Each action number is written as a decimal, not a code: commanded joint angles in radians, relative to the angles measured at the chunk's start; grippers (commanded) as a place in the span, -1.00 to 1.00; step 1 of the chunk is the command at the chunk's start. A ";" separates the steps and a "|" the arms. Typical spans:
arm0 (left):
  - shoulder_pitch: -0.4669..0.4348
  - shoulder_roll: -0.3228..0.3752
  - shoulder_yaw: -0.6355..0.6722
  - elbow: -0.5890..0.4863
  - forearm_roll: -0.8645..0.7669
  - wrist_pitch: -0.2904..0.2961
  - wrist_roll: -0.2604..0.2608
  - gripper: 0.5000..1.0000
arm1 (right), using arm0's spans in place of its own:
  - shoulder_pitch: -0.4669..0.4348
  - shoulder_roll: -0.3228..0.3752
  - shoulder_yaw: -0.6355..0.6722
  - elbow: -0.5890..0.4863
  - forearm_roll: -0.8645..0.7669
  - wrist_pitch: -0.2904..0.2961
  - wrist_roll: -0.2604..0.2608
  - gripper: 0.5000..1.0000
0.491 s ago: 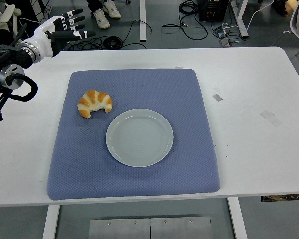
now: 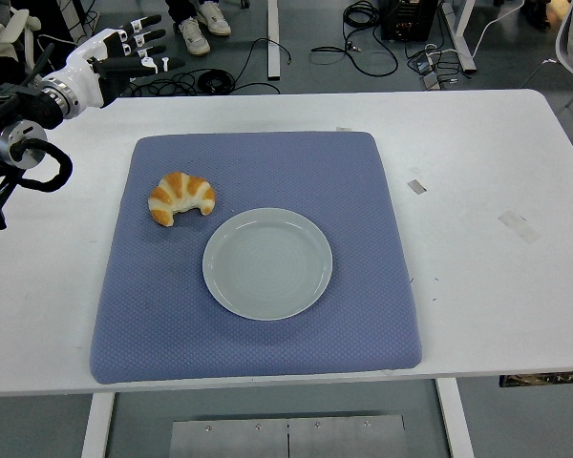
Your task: Place the bread on the plate
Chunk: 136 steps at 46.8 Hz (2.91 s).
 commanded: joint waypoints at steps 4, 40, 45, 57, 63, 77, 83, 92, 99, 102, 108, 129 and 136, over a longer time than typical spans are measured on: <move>0.010 -0.007 0.004 -0.006 -0.019 -0.012 -0.004 0.93 | 0.000 0.000 0.000 0.000 0.000 0.000 0.000 1.00; -0.059 0.090 0.221 -0.241 0.107 0.050 0.013 0.93 | 0.000 0.000 0.000 0.000 0.000 0.000 0.000 1.00; -0.069 0.120 0.283 -0.321 0.108 0.109 0.021 0.93 | 0.000 0.000 0.000 0.000 0.000 0.000 0.000 1.00; -0.117 0.166 0.382 -0.397 0.125 0.138 0.090 0.92 | 0.000 0.000 0.000 0.000 0.000 0.000 0.000 1.00; -0.123 0.185 0.389 -0.417 0.176 0.141 0.104 0.92 | 0.000 0.000 0.000 0.000 0.000 0.000 0.000 1.00; -0.249 0.219 0.599 -0.483 0.180 0.160 0.087 0.92 | 0.000 0.000 0.000 0.000 0.000 0.000 0.000 1.00; -0.286 0.220 0.646 -0.491 0.168 0.155 0.087 0.93 | 0.000 0.000 0.000 0.000 0.000 0.000 0.000 1.00; -0.293 0.193 0.705 -0.491 0.139 0.138 0.097 0.92 | 0.000 0.000 0.000 0.000 0.000 0.000 0.000 1.00; -0.302 0.186 0.740 -0.491 0.070 0.094 0.093 0.92 | 0.000 0.000 0.000 0.000 0.000 0.000 0.000 1.00; -0.309 0.185 0.763 -0.491 0.068 0.090 0.097 0.92 | 0.000 0.000 0.000 0.000 0.000 0.000 0.000 1.00; -0.313 0.183 0.803 -0.493 0.068 0.094 0.099 0.92 | 0.000 0.000 0.000 0.000 0.000 0.000 0.000 1.00; -0.304 0.170 0.837 -0.494 0.136 0.115 0.101 0.91 | 0.000 0.000 0.000 0.000 0.000 0.000 0.000 1.00; -0.296 0.168 0.832 -0.494 0.136 0.117 0.101 0.91 | 0.000 0.000 0.000 0.000 0.000 0.000 0.000 1.00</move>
